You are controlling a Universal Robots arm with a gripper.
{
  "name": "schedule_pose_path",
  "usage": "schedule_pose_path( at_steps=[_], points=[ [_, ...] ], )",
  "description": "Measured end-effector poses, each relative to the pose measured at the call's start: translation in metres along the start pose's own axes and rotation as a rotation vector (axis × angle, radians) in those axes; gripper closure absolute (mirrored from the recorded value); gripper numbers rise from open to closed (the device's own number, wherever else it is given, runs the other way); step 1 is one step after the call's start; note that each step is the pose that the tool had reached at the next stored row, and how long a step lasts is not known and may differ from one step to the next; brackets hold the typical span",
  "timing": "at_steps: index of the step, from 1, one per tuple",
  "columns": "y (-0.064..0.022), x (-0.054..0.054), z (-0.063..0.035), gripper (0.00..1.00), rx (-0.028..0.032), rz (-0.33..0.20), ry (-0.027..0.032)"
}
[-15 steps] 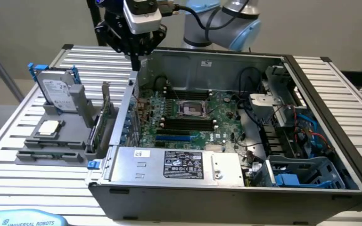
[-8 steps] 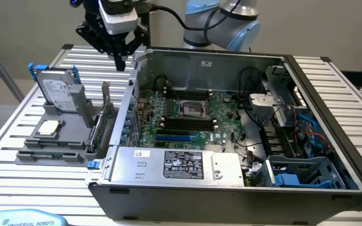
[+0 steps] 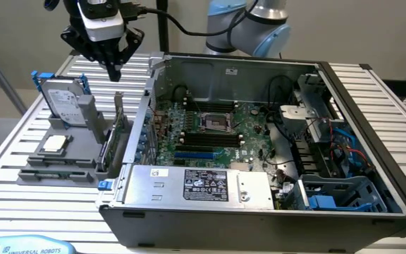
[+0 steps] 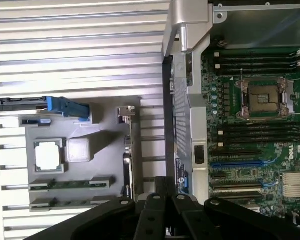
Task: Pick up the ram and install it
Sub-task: 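Reach for the ram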
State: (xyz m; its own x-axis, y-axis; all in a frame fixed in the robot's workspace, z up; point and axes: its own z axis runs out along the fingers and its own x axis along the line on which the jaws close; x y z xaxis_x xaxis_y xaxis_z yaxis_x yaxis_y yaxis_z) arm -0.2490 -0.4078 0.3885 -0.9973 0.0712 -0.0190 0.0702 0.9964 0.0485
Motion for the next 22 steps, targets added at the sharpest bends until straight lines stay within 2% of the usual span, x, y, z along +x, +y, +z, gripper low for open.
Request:
schedule_pose_path(
  at_steps=[22],
  points=[
    [-0.0294, 0.097, 0.0077, 0.89, 0.0, 0.0, 0.0001]
  ],
)
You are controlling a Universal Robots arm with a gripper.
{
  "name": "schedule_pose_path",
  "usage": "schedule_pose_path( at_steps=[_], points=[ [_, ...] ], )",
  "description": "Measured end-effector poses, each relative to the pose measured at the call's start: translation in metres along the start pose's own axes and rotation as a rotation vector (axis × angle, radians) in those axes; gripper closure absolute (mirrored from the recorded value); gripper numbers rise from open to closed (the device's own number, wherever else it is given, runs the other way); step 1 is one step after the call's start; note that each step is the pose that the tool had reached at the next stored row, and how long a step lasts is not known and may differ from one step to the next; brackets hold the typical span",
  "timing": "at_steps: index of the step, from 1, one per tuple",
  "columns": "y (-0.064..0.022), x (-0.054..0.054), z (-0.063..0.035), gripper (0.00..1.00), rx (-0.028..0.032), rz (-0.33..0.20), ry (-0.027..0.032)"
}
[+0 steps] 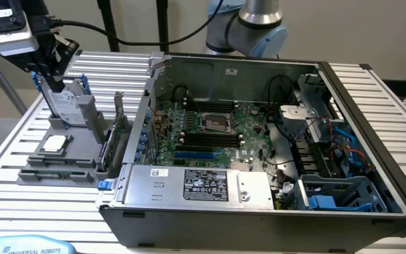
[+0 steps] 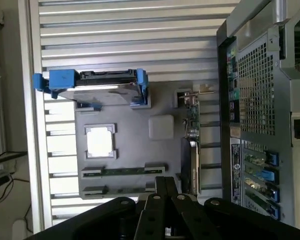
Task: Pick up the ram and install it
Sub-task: 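Reach for the ram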
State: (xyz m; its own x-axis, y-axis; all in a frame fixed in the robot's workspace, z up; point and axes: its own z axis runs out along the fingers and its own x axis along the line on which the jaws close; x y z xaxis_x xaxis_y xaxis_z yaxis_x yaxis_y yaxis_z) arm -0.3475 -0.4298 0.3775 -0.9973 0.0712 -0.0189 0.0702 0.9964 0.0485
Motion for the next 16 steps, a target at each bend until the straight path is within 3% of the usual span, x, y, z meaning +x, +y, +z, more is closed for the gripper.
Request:
schedule_pose_path(
  at_steps=[8, 16],
  points=[
    [-0.0162, 0.021, 0.0048, 0.89, 0.0003, 0.0, 0.0049],
    [-0.0286, 0.038, 0.0107, 0.89, 0.0037, 0.001, 0.0179]
  ],
)
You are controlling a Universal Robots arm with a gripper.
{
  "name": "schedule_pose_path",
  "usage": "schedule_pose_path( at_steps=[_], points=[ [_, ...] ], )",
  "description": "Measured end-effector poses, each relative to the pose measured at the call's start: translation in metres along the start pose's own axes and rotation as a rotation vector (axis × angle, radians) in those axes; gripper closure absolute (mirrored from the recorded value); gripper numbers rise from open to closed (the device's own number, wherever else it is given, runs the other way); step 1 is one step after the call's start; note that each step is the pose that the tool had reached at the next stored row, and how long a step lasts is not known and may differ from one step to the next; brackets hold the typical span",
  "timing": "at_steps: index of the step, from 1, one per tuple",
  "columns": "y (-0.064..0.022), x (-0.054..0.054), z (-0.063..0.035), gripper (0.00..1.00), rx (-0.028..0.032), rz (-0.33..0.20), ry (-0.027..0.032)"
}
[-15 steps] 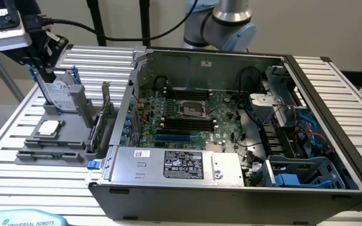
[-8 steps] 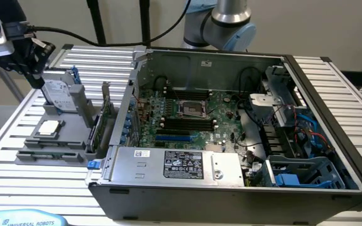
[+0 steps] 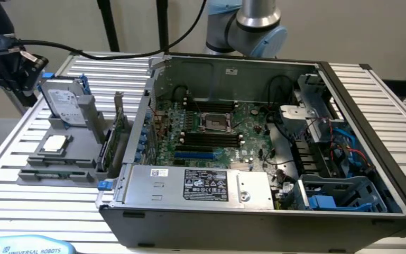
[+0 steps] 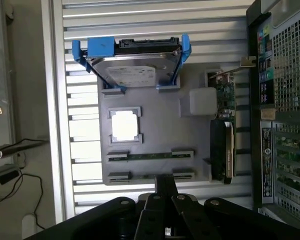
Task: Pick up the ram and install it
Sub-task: 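Reach for the ram, then pick up the ram and move it above insertion slot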
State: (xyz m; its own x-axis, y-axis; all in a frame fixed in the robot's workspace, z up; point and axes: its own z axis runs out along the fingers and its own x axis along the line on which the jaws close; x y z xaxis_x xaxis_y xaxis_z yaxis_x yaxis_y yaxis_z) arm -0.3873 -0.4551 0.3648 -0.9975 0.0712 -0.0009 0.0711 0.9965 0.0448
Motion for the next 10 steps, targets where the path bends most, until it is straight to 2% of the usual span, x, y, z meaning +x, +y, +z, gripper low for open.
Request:
schedule_pose_path(
  at_steps=[4, 10],
  points=[
    [-0.0022, 0.0089, 0.002, 0.89, 0.0043, 0.0, 0.0023],
    [-0.0022, 0.0092, 0.002, 0.89, 0.0044, 0.0, 0.0023]
  ],
)
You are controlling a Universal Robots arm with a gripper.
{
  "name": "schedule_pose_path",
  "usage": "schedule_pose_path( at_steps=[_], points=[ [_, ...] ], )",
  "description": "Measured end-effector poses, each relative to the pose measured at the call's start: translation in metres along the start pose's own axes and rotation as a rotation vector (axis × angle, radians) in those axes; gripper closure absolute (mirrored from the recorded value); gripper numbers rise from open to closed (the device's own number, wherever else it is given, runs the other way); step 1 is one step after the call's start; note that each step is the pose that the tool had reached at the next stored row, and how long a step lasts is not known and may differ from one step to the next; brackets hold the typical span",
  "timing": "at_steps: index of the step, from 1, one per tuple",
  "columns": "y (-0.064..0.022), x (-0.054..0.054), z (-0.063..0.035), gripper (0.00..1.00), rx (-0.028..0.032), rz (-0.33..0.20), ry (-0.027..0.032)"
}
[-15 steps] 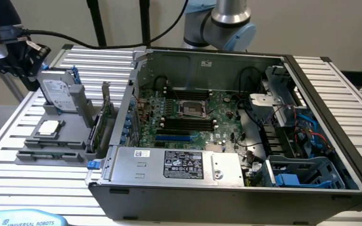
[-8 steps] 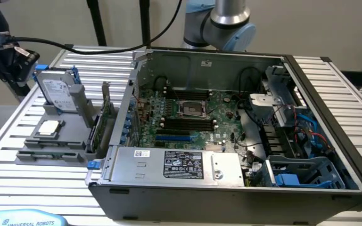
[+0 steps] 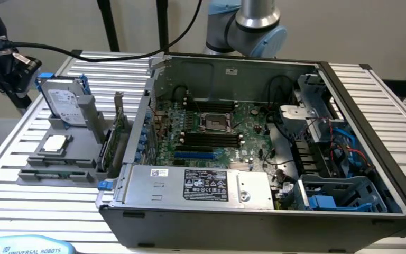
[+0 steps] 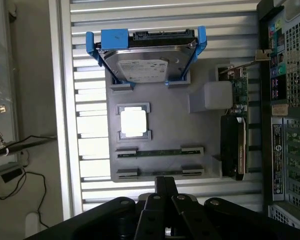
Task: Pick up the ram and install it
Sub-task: 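Pick up the ram and move it above insertion slot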
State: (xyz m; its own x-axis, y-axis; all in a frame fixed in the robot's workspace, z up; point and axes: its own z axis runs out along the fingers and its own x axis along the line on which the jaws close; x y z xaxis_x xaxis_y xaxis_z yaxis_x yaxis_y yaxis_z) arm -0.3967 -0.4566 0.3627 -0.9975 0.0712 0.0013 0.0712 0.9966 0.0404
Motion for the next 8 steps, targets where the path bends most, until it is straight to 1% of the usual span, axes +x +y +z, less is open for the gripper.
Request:
schedule_pose_path(
  at_steps=[8],
  points=[
    [0.0, 0.0, 0.0, 0.89, 0.0, 0.0, 0.0]
  ],
)
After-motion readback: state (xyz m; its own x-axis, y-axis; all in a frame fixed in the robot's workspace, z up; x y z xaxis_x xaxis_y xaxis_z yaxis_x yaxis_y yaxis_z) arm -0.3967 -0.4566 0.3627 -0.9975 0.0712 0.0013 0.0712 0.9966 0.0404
